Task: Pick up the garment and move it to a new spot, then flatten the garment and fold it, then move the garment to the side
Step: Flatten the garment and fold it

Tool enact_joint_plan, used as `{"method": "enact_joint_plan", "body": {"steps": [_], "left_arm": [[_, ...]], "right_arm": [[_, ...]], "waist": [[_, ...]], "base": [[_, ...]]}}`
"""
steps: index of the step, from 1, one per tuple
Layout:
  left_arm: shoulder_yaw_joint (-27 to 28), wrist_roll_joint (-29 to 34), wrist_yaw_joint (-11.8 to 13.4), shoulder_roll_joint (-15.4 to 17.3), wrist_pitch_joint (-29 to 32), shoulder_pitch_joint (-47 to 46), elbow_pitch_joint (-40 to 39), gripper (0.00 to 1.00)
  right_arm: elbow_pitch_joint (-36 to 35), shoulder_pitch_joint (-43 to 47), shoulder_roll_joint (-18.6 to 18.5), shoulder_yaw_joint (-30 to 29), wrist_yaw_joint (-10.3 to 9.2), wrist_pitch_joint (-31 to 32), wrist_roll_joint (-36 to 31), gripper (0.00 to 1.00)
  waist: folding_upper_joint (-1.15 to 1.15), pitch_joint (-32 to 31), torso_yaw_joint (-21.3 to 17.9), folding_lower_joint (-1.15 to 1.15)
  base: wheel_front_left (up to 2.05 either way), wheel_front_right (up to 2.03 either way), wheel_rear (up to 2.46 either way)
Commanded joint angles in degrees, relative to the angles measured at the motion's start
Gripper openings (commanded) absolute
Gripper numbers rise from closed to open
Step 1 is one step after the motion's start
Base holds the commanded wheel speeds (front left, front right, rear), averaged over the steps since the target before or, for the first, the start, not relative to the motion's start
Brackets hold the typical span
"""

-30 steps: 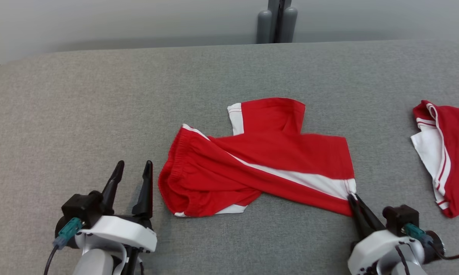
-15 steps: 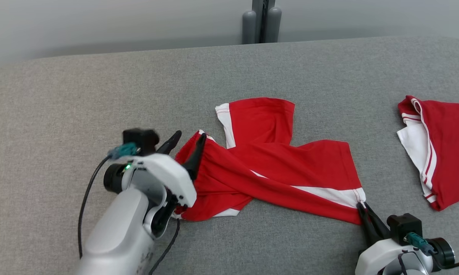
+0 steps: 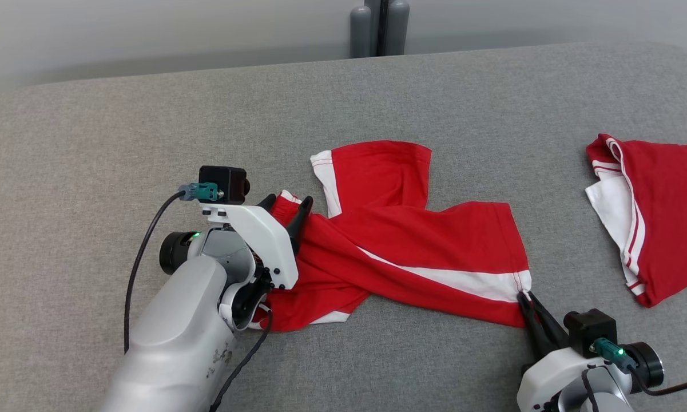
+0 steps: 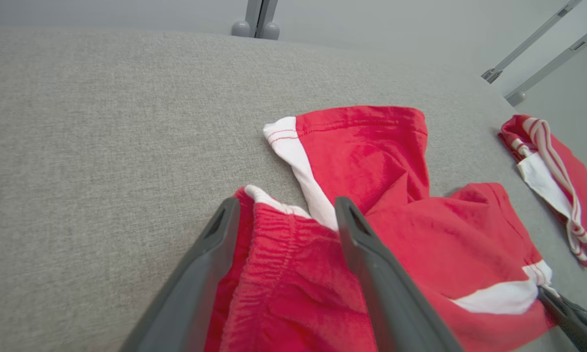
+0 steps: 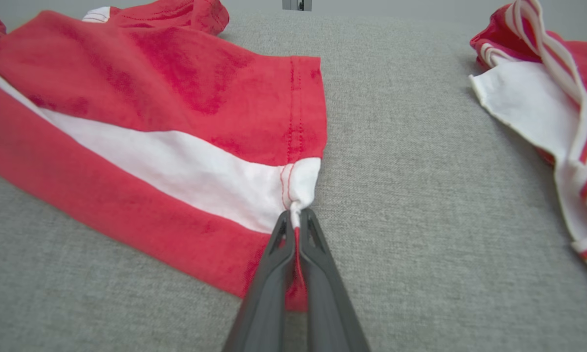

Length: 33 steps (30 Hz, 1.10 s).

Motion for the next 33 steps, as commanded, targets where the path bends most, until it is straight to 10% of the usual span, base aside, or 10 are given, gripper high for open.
{"method": "enact_joint_plan", "body": {"steps": [1,3,8,10,12,24,33], "left_arm": [[-0.13,-1.31,0.13,0.29,-0.79,-1.18,0.73,0.92],[-0.60,-1.33,0.59,0.28,-1.18,-1.83,1.95,0.69],[-1.11,-1.84,0.40,0.27,-1.59,-2.85,4.41,0.61],[-1.06,-2.19,0.24,0.29,-2.30,-3.48,5.26,0.41],[-1.24,-2.72,-0.19,0.26,-3.13,-3.77,5.94,0.00],[1.76,-4.13,-3.48,2.55,-16.40,-6.17,4.14,0.00],[4.19,-3.03,-2.89,9.25,-16.00,-15.23,-3.50,0.00]], "right_arm": [[-0.24,-0.46,0.01,0.22,-0.02,0.13,0.42,0.00],[-0.43,-0.50,0.01,0.33,-0.02,0.13,0.50,0.00],[-1.02,-0.97,0.00,0.54,-0.02,0.12,0.96,0.00],[-1.44,-1.14,0.01,0.85,-0.02,0.09,1.48,0.00],[-2.26,-1.31,-0.03,1.07,-0.02,0.09,2.33,0.00],[-13.54,-7.15,-0.64,-0.55,-0.02,0.09,8.95,0.00],[-15.68,-21.06,-7.82,1.94,-0.03,0.80,10.69,0.00]], "waist": [[0.00,0.22,-0.27,0.00],[0.00,0.34,-0.45,0.00],[0.00,0.66,-0.77,0.00],[0.00,0.82,-0.89,0.00],[0.00,0.97,-0.94,0.00],[0.00,-4.99,1.81,0.00],[0.00,-6.68,4.35,0.00]], "base": [[0.00,0.00,0.00],[0.00,0.00,0.00],[0.00,0.00,0.00],[0.00,0.00,0.00],[0.00,0.00,0.00],[0.00,0.00,0.00],[0.00,0.00,0.00]]}}
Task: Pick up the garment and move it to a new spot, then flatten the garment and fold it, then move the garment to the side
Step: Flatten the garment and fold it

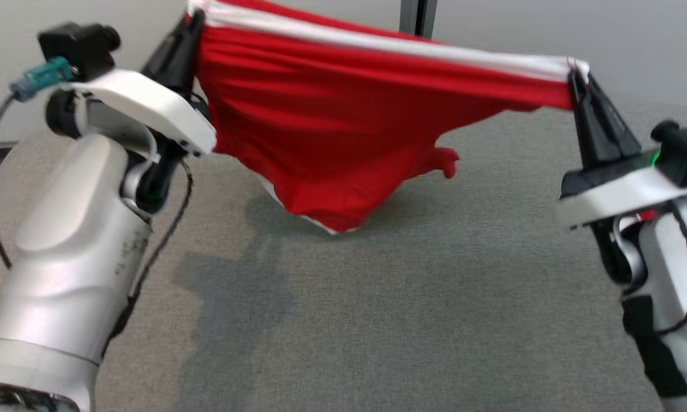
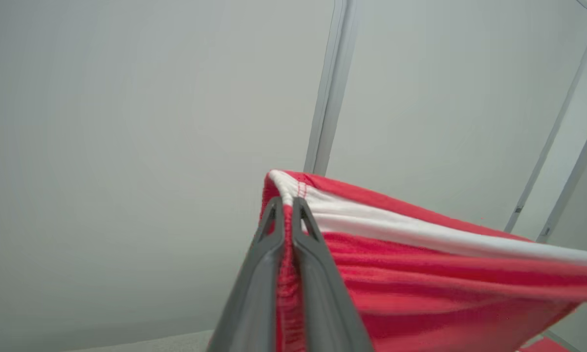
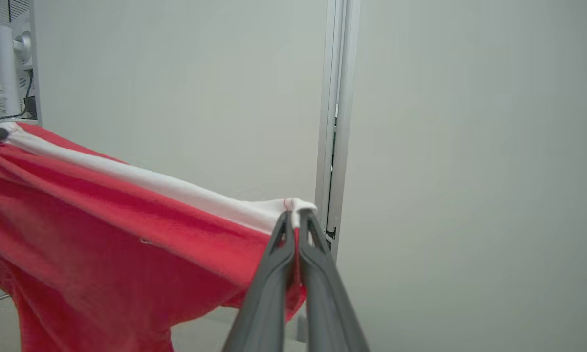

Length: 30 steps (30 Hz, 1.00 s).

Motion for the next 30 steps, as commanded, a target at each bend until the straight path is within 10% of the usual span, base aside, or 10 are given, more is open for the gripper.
{"method": "enact_joint_plan", "body": {"steps": [1,17,30], "left_arm": [[0.65,0.51,0.59,1.44,-0.05,-2.47,-0.50,0.00],[5.12,-0.75,-2.42,1.22,-7.94,-23.14,3.15,0.00],[5.45,-1.58,-2.67,-1.71,-8.11,9.96,-7.70,0.00]], "right_arm": [[1.11,-3.47,-1.12,0.31,-0.05,0.84,0.20,0.00],[20.14,-41.80,-0.19,-3.22,-0.11,-0.44,-7.57,0.00],[9.78,-11.18,-0.65,1.59,-0.06,-0.42,0.91,0.00]], "waist": [[0.00,1.85,0.38,0.00],[0.00,18.07,0.29,0.00],[0.00,12.29,-0.84,0.00]], "base": [[0.00,0.00,0.00],[0.00,0.00,0.00],[0.00,0.00,0.00]]}}
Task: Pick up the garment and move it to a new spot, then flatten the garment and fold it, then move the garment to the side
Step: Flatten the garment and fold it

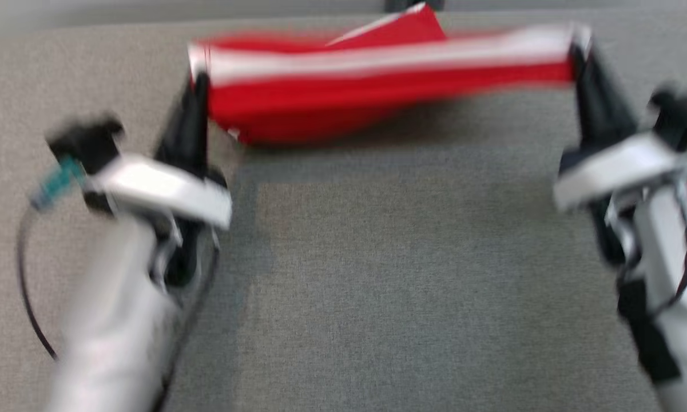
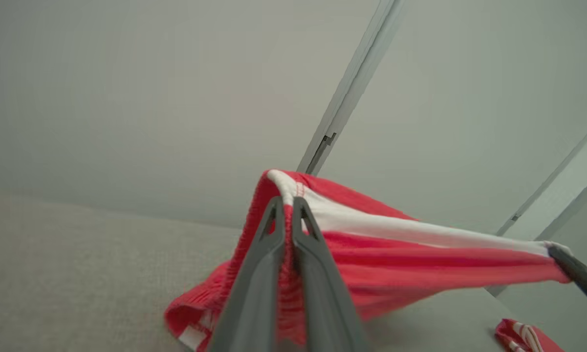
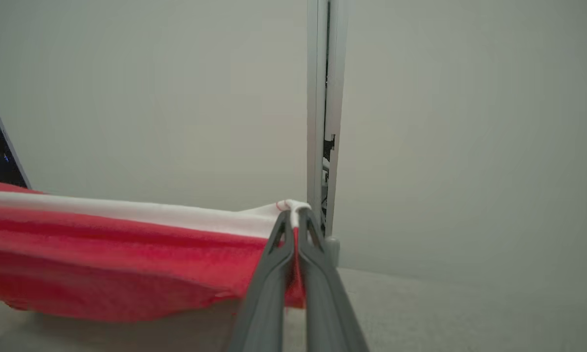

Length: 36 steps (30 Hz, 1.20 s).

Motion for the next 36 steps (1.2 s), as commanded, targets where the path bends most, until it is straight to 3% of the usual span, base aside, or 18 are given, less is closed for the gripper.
{"method": "enact_joint_plan", "body": {"steps": [1,8,14,20,27,36], "left_arm": [[0.56,0.14,-0.03,-0.42,-0.19,1.94,-0.52,0.00],[6.66,4.32,-0.04,-3.68,-0.14,24.56,-4.95,0.00],[8.07,6.88,-0.04,-4.36,-0.14,38.33,-6.64,0.00],[8.99,7.77,-0.03,-4.94,-0.14,46.20,-9.62,0.00],[6.81,8.28,-0.03,-5.05,-0.14,41.09,-14.35,0.00],[5.66,7.78,-0.03,-5.74,-0.12,26.55,-10.22,0.00]], "right_arm": [[-0.71,1.99,-0.23,-0.19,-0.08,-0.27,0.97,0.00],[-4.38,24.70,0.81,2.64,-0.07,-0.26,6.62,0.00],[-6.04,35.69,0.29,5.04,-0.06,-0.28,8.82,0.00],[-9.52,42.92,-0.71,4.97,-0.07,-0.27,10.81,0.00],[-10.49,35.48,-2.76,4.48,-0.06,1.14,8.09,0.00],[-0.41,15.90,-4.13,4.44,-0.06,4.16,3.59,0.00]], "waist": [[0.00,-2.27,-0.70,0.00],[0.00,-9.90,-2.06,0.00],[0.00,-17.35,-2.04,0.00],[0.00,-19.36,-0.79,0.00],[0.00,-14.80,3.03,0.00],[0.00,-5.95,8.37,0.00]], "base": [[0.00,0.00,0.00],[0.00,0.00,0.00],[0.00,0.00,0.00],[0.00,0.00,0.00],[0.00,0.00,0.00],[0.00,0.00,0.00]]}}
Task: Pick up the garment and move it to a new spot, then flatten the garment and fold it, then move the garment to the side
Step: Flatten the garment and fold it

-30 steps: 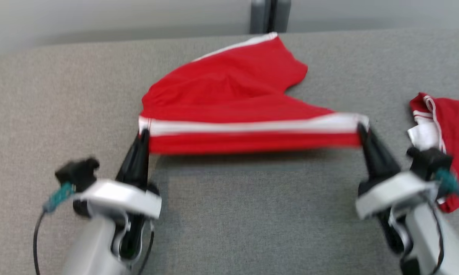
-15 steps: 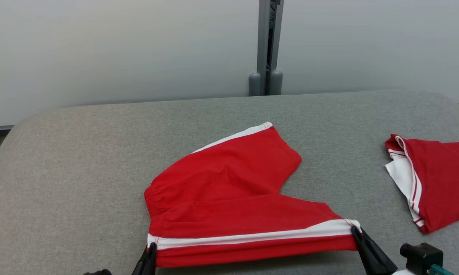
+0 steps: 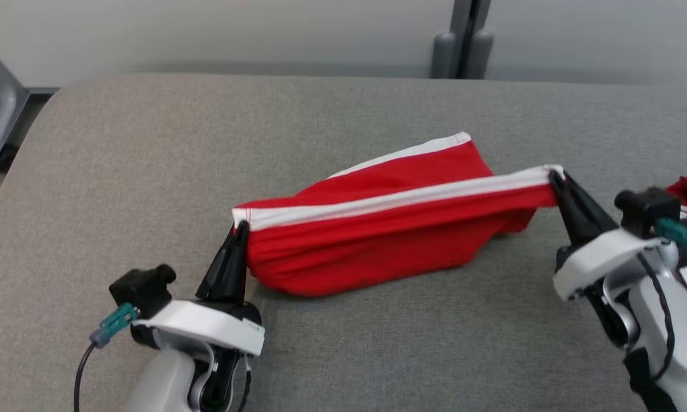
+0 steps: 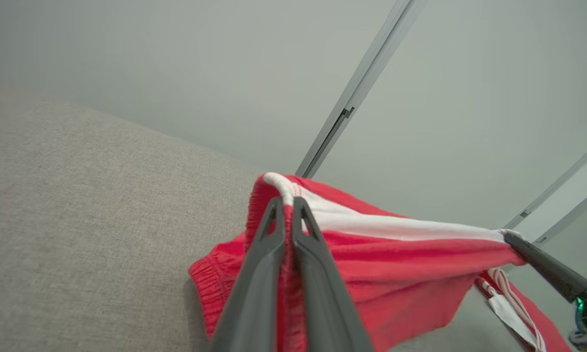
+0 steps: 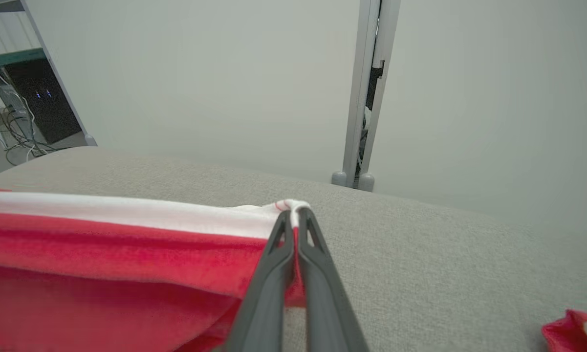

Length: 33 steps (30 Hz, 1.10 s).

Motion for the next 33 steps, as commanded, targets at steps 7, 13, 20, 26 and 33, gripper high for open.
{"method": "enact_joint_plan", "body": {"steps": [7,13,20,26,33], "left_arm": [[-2.16,-4.54,-0.01,0.10,0.00,-10.50,4.98,0.00],[-5.87,-7.64,-0.01,0.13,0.00,-16.59,9.00,0.00],[-7.41,-8.18,-0.01,0.11,0.00,-19.58,11.62,1.00],[-4.78,-3.60,0.96,0.07,0.01,-17.60,10.19,1.00],[-1.42,1.28,2.25,0.07,0.01,-12.04,6.73,1.00]], "right_arm": [[12.30,-15.74,0.33,1.55,-0.04,0.12,-4.26,0.00],[22.63,-24.93,1.54,1.33,-0.04,-1.44,-7.31,0.00],[30.15,-29.84,3.31,0.07,-0.04,-3.92,-8.99,0.51],[29.92,-28.95,4.47,-0.91,-0.04,-4.71,-8.30,1.00],[26.54,-21.77,4.26,0.59,-0.04,-4.61,-4.09,1.00]], "waist": [[0.00,10.23,5.59,0.00],[0.00,14.18,6.88,0.00],[0.00,15.35,6.68,0.00],[0.00,14.25,5.75,0.00],[0.00,11.37,4.67,0.00]], "base": [[0.00,0.00,0.00],[0.00,0.00,0.00],[0.00,0.00,0.00],[0.00,0.00,0.00],[0.00,0.00,0.00]]}}
